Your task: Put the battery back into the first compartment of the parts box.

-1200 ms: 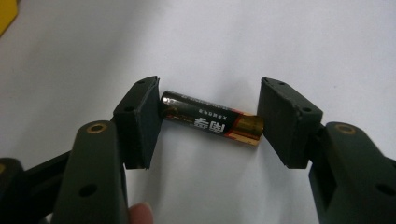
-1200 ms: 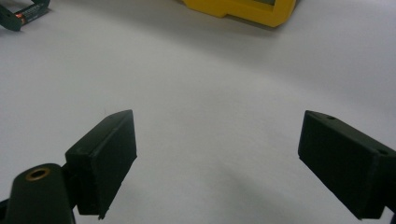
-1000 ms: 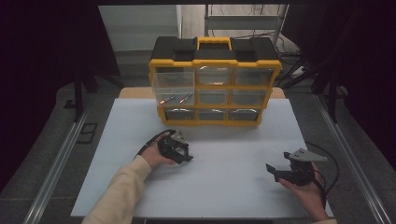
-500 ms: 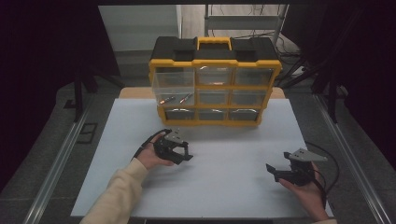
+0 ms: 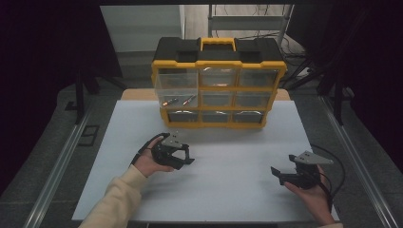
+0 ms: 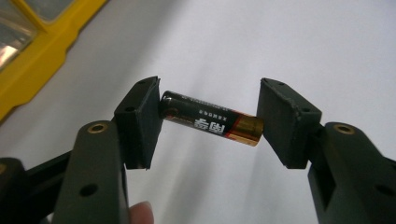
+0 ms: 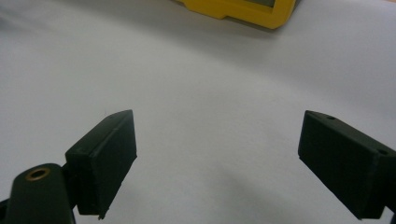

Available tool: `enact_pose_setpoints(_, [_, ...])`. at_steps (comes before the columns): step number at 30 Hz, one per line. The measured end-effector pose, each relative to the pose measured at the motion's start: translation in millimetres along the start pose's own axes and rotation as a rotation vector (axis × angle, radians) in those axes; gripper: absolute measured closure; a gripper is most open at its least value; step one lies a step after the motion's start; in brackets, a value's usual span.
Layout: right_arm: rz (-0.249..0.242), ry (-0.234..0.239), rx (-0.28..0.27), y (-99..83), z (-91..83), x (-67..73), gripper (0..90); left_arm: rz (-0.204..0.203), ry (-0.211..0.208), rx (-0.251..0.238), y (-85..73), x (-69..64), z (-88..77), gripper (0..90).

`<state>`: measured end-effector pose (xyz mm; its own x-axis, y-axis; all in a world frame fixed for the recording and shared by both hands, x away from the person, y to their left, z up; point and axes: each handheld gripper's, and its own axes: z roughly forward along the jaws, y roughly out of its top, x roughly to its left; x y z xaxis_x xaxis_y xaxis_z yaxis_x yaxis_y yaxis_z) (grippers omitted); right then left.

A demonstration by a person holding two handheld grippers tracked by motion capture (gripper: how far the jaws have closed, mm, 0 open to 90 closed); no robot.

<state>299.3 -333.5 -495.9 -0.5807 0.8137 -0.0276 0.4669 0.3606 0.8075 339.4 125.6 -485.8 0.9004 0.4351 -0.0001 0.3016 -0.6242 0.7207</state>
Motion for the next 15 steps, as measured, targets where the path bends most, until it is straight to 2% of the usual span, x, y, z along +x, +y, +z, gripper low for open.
enact_pose_setpoints(11, [-0.001, -0.001, 0.000, 0.1, 0.0, 0.2, 11.9, -0.027, 0.010, -0.070, 1.5, -4.2, -20.6, 41.7])
enact_pose_setpoints(15, [-0.001, -0.001, 0.002, 0.0, 0.2, 0.2, 11.9, -0.059, 0.027, -0.090, 3.4, -3.1, -28.8, 41.7])
